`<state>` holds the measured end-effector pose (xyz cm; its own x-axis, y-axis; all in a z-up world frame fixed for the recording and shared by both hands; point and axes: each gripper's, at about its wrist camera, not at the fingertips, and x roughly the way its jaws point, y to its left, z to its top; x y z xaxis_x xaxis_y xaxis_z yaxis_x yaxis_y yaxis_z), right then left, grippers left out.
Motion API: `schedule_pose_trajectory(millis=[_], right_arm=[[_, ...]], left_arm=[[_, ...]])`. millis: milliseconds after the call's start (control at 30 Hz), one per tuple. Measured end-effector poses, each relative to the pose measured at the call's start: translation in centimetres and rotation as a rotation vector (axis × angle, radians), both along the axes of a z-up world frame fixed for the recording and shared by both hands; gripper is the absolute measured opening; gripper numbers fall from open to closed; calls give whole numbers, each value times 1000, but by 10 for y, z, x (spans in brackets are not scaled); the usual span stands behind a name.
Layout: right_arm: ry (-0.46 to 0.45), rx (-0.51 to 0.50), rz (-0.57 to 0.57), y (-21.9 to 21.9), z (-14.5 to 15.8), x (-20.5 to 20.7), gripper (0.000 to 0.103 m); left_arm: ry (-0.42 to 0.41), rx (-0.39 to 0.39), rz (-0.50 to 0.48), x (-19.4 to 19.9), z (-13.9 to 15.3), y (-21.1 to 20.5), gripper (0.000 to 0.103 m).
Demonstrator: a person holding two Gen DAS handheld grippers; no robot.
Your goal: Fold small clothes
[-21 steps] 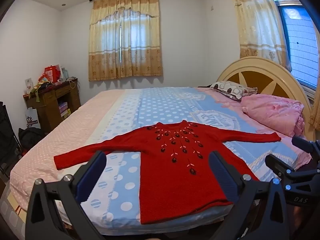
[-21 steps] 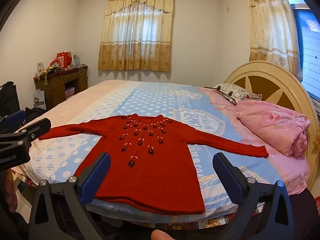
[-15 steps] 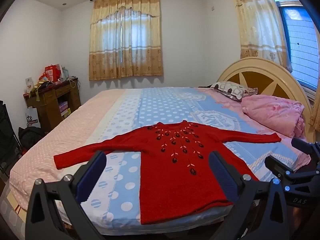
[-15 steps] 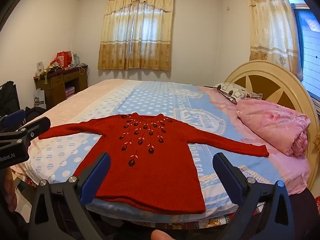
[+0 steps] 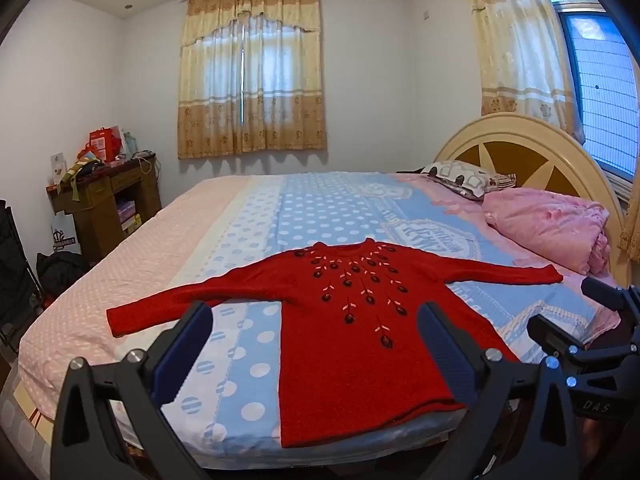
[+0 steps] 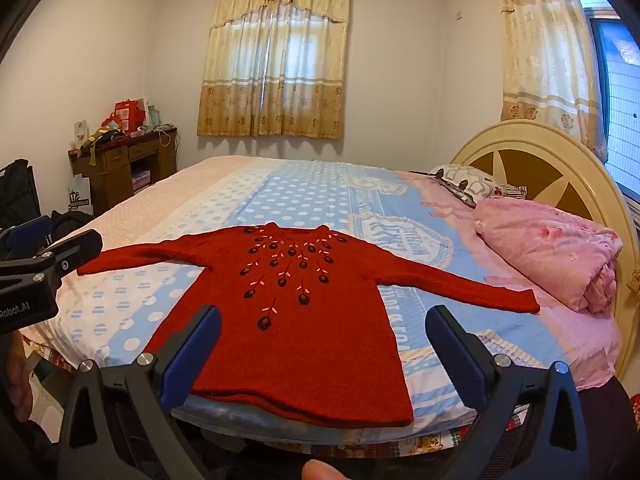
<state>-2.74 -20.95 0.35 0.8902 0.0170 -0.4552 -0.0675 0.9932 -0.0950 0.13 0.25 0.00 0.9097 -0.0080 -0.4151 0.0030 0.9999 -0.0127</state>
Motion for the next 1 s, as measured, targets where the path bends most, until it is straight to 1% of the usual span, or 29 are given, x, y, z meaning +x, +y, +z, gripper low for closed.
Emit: schedule_pose_trajectory(millis=[100, 500, 567, 700, 900, 1000], right_arm=[[2, 0, 1, 6, -2, 0, 102], [6, -2, 1, 7, -4, -1, 102], [6, -5, 3, 14, -11, 1, 102], [7, -3, 2, 14, -10, 1, 102], [10, -10, 12, 18, -17, 0, 102], [14, -10, 14, 17, -15, 0, 102]], left_arm=[[0, -1, 0, 1, -1, 0, 103], [2, -1, -1, 0, -3, 0, 103], [1, -1, 0, 0, -3, 0, 103], [2, 0, -1, 1, -3, 0, 103], [3, -2, 0, 1, -2, 0, 103], [3, 1, 1, 1, -3, 0, 103]])
